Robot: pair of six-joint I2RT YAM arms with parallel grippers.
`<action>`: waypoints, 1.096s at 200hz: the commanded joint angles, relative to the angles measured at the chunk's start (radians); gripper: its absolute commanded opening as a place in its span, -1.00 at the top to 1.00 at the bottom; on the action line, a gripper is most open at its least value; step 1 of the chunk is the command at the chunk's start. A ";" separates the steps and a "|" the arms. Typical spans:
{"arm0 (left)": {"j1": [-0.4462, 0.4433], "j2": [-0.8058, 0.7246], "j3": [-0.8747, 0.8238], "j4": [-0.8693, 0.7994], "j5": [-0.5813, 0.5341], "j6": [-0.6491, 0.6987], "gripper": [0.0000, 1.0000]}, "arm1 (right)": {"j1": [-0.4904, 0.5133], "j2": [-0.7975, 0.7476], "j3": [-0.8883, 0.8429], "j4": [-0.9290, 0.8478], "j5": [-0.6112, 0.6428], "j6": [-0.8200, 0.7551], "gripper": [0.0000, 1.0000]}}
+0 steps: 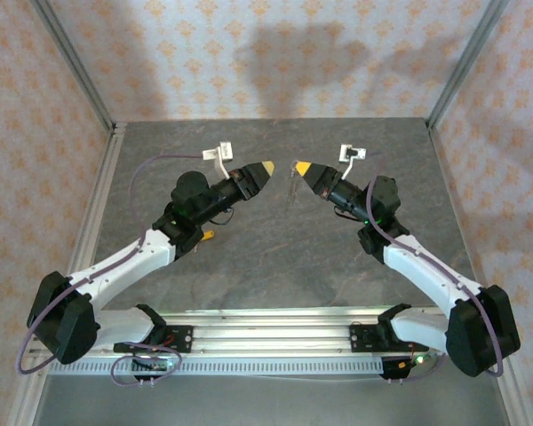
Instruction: Put the keys on the keyring
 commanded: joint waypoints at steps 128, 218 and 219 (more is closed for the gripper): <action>-0.062 0.077 0.015 0.191 -0.031 -0.018 0.23 | 0.049 0.013 0.010 0.100 0.050 0.015 1.00; -0.076 0.115 0.038 0.218 -0.023 -0.014 0.28 | 0.048 0.032 0.003 0.127 0.039 0.033 1.00; -0.076 0.116 0.038 0.218 -0.023 -0.015 0.28 | 0.048 0.033 0.003 0.127 0.038 0.033 1.00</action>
